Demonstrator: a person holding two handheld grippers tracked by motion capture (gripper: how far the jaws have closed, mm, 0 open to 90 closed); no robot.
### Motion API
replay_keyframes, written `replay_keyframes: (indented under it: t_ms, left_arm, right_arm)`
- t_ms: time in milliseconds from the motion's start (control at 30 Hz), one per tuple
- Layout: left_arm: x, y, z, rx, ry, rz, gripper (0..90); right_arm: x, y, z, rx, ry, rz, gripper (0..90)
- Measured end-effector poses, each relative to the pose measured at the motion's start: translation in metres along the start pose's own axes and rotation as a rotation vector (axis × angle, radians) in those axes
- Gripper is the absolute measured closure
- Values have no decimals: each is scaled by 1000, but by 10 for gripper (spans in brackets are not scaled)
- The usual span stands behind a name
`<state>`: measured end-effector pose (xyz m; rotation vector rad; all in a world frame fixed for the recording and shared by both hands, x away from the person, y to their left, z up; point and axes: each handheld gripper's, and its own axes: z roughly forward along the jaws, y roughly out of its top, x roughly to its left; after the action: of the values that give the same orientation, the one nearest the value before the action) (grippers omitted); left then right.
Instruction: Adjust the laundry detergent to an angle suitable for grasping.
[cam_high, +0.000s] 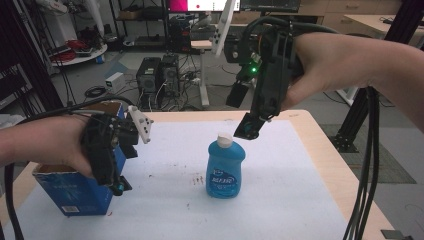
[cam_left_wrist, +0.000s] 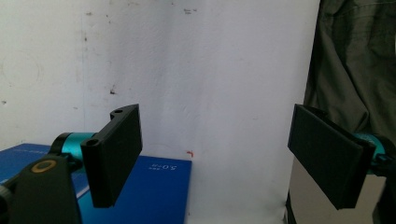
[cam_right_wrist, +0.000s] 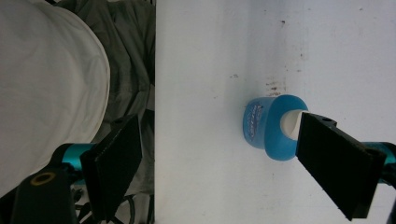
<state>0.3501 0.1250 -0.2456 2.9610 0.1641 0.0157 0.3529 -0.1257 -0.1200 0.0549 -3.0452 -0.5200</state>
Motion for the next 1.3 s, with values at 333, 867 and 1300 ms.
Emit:
replay_keyframes:
  t_ms: [333, 867, 1300]
  left_arm:
    - [0, 0, 0, -5, 3, -1, 179]
    - [0, 1, -2, -3, 4, 3, 179]
    - [-2, 0, -4, -2, 7, 4, 179]
  right_arm:
    - [-2, -1, 2, 4, 5, -2, 144]
    - [-4, -1, 4, 4, 9, 1, 143]
    - [0, -1, 3, -2, 6, 1, 143]
